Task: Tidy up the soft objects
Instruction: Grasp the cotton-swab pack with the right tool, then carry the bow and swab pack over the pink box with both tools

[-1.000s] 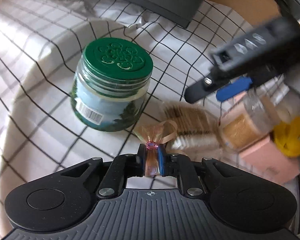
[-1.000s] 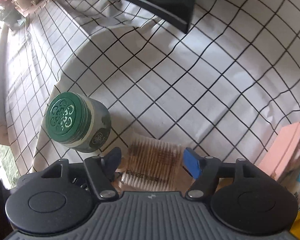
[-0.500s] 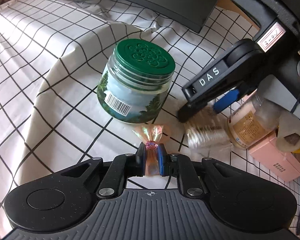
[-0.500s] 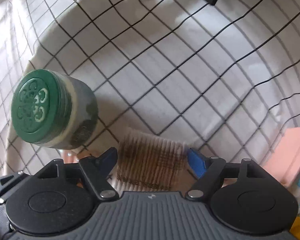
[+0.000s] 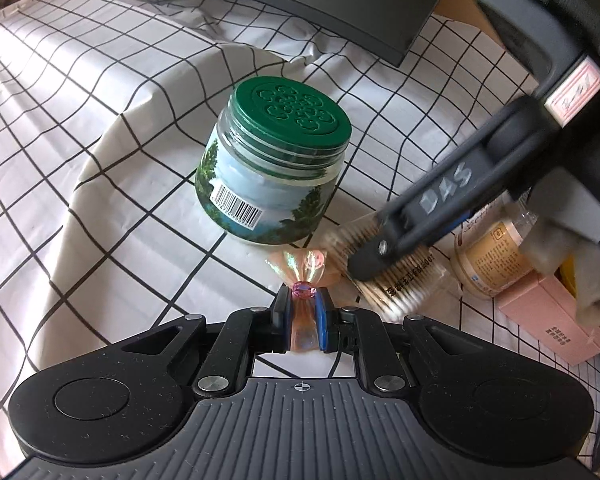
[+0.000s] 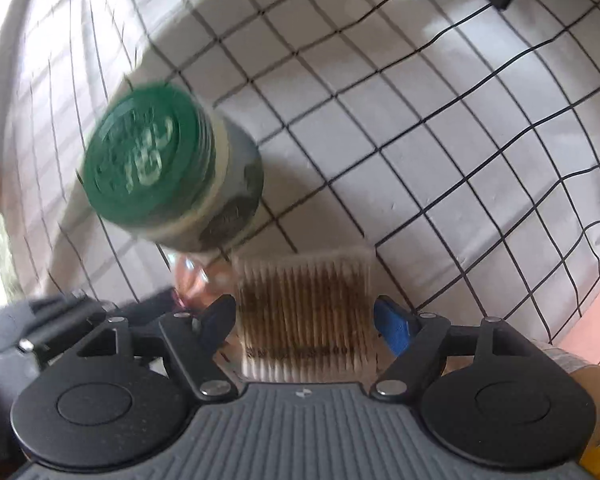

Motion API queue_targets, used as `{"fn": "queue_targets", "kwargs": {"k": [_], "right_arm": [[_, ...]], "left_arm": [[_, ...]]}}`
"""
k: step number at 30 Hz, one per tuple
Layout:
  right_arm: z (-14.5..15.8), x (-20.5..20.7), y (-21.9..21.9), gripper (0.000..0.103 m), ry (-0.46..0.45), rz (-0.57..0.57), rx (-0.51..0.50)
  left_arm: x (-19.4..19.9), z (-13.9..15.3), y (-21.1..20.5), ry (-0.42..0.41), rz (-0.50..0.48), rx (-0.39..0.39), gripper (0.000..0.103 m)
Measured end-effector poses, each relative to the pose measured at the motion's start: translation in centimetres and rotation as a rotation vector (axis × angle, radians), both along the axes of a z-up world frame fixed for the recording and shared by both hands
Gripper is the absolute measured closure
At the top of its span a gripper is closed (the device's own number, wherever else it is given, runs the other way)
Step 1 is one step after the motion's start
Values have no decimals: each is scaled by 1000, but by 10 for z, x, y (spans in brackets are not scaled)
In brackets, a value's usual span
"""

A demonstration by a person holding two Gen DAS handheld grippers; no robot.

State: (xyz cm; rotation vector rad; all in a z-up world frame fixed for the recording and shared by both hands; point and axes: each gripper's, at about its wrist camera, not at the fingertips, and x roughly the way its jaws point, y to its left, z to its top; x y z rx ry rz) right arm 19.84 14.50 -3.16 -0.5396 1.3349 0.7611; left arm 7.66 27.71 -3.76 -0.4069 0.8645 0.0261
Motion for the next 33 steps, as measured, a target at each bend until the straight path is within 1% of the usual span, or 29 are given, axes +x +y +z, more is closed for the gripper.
{"fn": "queue_targets", "kwargs": {"k": [2, 3, 6, 9, 12, 13, 16, 19, 23, 26, 28, 30, 33], "right_arm": [[-4, 1, 0, 25, 10, -15, 9], [-3, 2, 0, 31, 6, -15, 17], [6, 1, -4, 33, -27, 1, 34], [26, 3, -12, 34, -91, -4, 59], [54, 6, -24, 34, -120, -40, 132], [66, 6, -31, 34, -136, -52, 158], [104, 5, -49, 34, -198, -93, 247], [139, 9, -71, 34, -252, -141, 333], [173, 4, -110, 34, -334, -229, 408], [188, 1, -142, 34, -384, -308, 464], [195, -5, -166, 34, -415, -357, 486], [197, -13, -190, 34, -433, -405, 495], [195, -19, -225, 33, -432, -494, 496]], "left_arm": [[0, 0, 0, 0, -1, 0, 88], [0, 0, 0, 0, -1, -1, 88], [2, 0, -1, 5, -1, 8, 88], [6, 1, -3, 15, -6, 2, 89], [15, 5, -11, 19, -23, -33, 89], [19, 11, -17, 11, -51, -24, 89], [28, 38, -33, -47, -121, 20, 89], [40, 68, -41, -96, -159, 75, 89], [51, 107, -50, -154, -209, 161, 89], [55, 132, -66, -206, -265, 193, 89], [57, 143, -80, -234, -306, 205, 89], [60, 151, -95, -247, -353, 194, 89], [62, 155, -116, -245, -423, 176, 89]]}}
